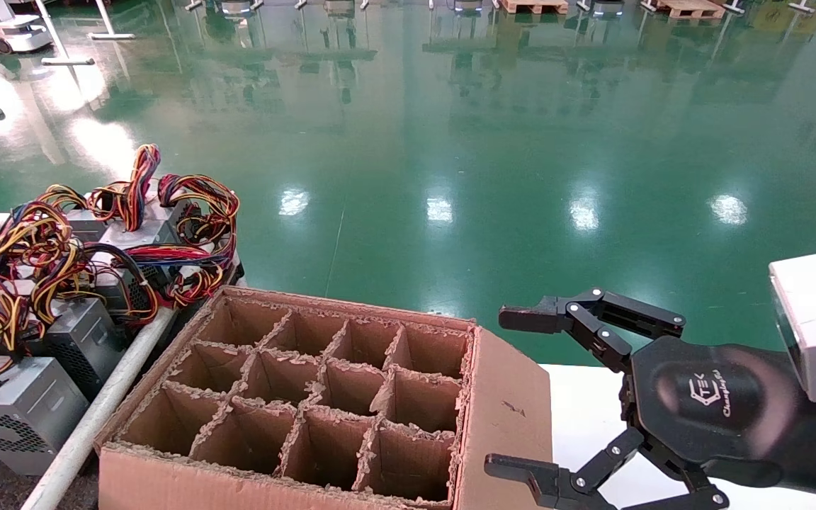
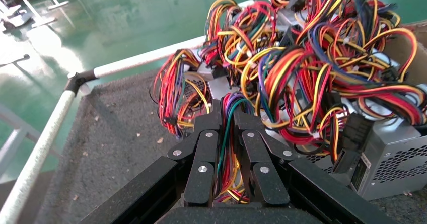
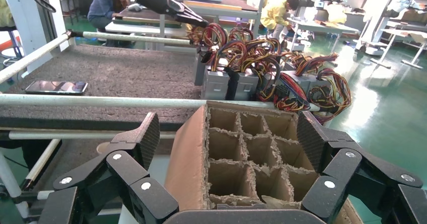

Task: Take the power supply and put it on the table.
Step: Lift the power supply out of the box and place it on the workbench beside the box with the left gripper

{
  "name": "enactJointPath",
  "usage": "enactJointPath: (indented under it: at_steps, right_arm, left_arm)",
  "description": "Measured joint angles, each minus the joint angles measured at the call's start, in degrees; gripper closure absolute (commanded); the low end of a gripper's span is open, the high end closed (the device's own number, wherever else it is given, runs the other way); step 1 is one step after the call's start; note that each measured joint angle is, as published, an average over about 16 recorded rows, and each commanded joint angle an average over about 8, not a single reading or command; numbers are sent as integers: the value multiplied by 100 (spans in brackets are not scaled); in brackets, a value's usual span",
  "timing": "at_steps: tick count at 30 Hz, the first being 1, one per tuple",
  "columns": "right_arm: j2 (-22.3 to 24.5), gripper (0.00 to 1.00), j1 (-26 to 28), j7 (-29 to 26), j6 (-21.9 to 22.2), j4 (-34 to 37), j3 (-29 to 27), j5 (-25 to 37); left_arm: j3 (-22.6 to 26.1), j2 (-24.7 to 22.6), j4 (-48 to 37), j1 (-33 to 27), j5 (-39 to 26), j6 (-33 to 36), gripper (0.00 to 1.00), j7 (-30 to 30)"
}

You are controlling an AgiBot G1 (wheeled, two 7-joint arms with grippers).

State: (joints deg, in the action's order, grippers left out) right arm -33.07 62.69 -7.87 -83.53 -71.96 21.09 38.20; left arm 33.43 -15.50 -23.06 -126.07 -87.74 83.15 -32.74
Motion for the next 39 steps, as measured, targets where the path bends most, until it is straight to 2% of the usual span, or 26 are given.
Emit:
enactJointPath:
  at_steps: [13,14,21,22,39]
  right_arm:
    - [0,0,0,0,0,0,0,0]
    - [0,0,0,0,0,0,0,0]
    - [0,0,-1,0,1,1,0,-1]
    - [0,0,-1,0,1,1,0,-1]
    - [1,0,-1,1,1,2,0,-1]
  left_arm:
    - [-494,-32,-67,733,202,-102,100,-123]
    - [-519,-26,-59,779,213,-106,95,-122]
    - [-625,6,-6,977,262,-137,7,-84]
    - [-631,7,-1,990,265,-139,0,-80]
    - [-619,11,1,969,261,-142,0,-79]
